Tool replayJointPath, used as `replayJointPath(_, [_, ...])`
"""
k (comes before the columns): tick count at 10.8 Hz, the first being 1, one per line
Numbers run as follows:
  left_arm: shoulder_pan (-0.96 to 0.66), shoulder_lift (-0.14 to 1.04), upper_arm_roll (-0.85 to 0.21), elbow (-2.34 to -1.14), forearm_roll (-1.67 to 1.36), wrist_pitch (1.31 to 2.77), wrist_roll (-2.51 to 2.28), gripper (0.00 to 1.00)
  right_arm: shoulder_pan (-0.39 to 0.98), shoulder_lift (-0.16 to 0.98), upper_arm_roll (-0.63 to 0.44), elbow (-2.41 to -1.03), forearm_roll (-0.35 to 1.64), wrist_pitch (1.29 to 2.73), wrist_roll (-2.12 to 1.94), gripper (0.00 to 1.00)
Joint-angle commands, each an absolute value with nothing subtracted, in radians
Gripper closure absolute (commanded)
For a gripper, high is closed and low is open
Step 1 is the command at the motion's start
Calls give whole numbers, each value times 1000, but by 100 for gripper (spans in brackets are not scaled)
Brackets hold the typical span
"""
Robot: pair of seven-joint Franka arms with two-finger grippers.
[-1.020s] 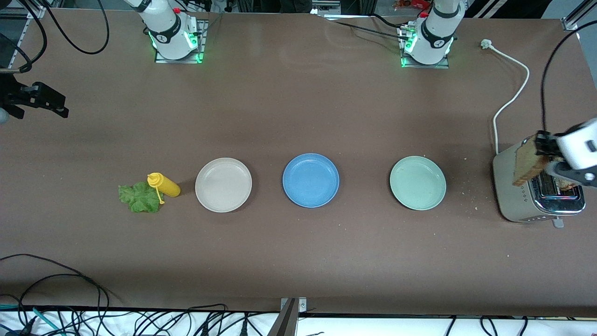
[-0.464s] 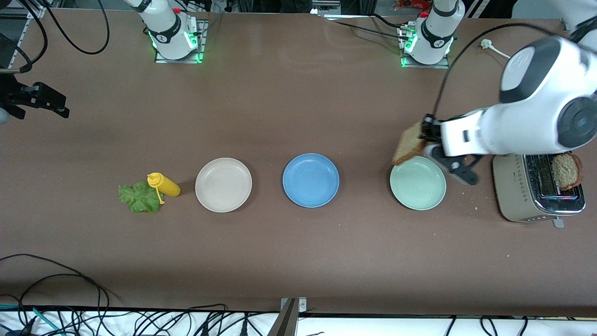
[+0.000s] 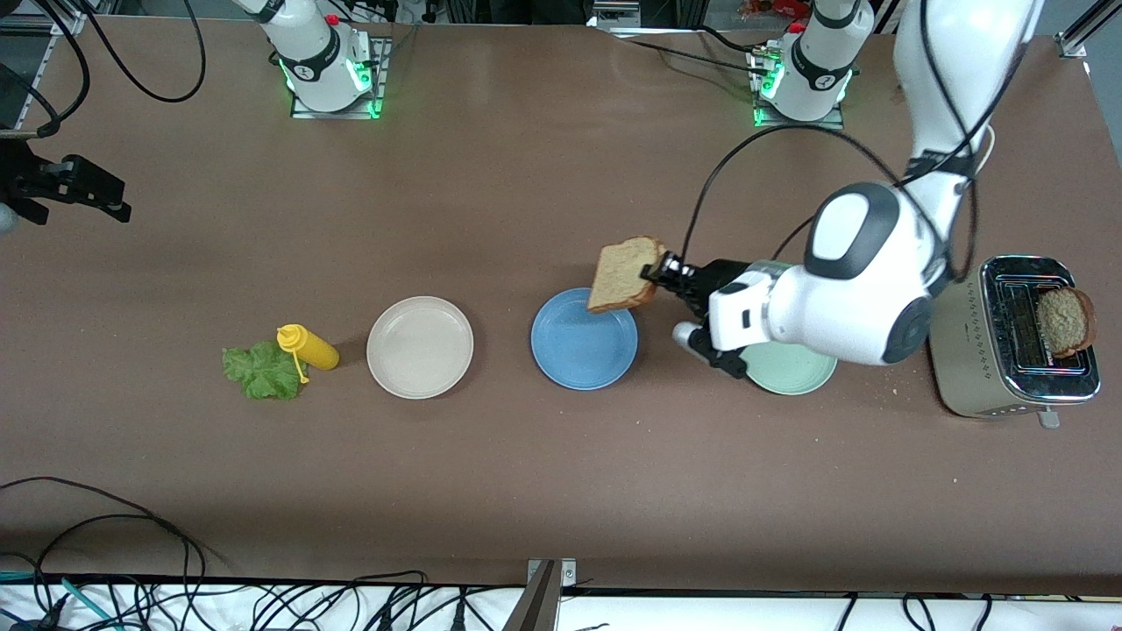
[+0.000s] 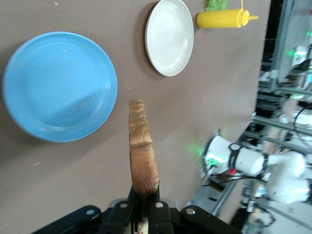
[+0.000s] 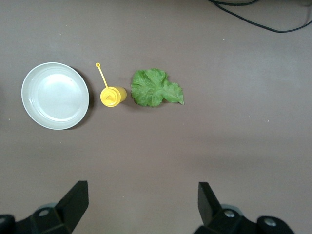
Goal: Make sandwich in blue plate with both arms
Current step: 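Carry the bread slice with the left gripper onto the blue plate, then open the left gripper and withdraw it toward the toaster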
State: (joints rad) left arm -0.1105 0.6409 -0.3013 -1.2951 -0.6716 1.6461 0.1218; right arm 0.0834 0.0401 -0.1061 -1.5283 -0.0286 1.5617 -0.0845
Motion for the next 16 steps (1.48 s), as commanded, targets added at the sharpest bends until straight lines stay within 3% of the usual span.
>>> replayJointPath(1, [-136, 799, -296, -1275, -793, 1789, 239, 100, 78, 46, -118, -1508, -6, 1555, -81, 0])
replayJointPath(7, [-137, 959, -293, -1281, -908, 1911, 486, 99, 78, 46, -120, -1508, -5, 1555, -81, 0])
replayJointPath(8, [-137, 962, -293, -1285, -907, 1917, 488, 66, 78, 46, -120, -1508, -5, 1555, -81, 0])
replayJointPath(9, [-138, 968, -291, -1295, -899, 1919, 495, 1, 78, 46, -120, -1508, -5, 1555, -81, 0])
replayJointPath(16, [-112, 893, -261, -1307, -637, 1919, 543, 0, 78, 46, -120, -1508, -5, 1555, -83, 0])
